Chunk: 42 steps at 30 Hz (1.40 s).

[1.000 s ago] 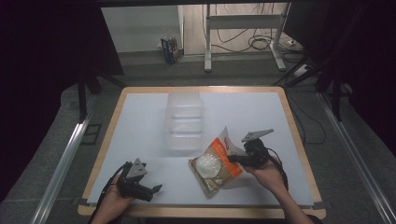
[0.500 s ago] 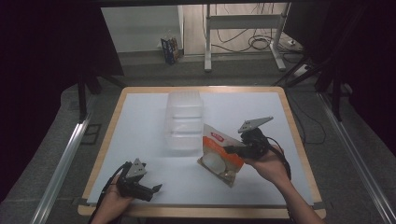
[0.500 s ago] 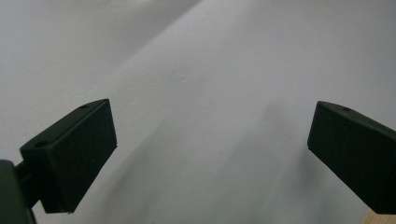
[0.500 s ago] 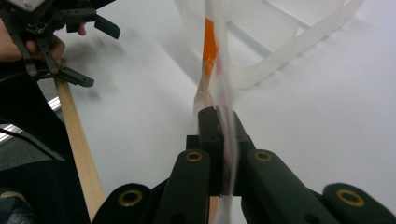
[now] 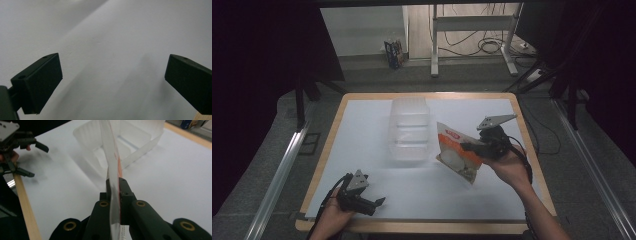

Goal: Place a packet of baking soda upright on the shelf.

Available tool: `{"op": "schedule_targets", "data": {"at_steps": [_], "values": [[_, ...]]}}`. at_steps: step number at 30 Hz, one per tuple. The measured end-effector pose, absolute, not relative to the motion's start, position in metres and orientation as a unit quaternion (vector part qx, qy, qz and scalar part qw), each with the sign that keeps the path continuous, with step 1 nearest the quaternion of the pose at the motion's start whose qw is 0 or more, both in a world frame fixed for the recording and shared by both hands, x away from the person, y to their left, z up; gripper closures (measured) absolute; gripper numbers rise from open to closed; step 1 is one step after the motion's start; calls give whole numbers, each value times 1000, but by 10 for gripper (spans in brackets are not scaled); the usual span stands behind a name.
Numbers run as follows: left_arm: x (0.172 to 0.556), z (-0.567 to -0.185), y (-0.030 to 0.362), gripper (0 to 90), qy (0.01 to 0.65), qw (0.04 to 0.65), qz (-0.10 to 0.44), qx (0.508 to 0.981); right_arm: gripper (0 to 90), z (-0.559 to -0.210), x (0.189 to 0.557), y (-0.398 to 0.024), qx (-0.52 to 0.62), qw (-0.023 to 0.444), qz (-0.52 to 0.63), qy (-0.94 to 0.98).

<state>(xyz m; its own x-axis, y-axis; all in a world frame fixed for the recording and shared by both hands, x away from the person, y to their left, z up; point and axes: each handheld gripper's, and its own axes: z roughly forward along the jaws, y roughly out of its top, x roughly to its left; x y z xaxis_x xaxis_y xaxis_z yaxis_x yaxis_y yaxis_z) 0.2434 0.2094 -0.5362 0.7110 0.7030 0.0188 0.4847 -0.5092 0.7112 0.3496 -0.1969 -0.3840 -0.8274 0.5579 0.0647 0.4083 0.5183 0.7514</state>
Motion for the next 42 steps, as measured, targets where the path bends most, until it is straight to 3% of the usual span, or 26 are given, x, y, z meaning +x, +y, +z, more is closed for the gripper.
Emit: {"op": "schedule_targets", "data": {"at_steps": [14,27,42], "values": [[243,-537,210,11,351,353,153,854,893,-357,387,-192,283,117,422,853],[243,-537,210,11,350,352,153,855,892,-340,428,-161,277,131,430,849],[243,-537,211,11,348,353,152,855,893,-348,475,-117,262,124,425,857]]}}
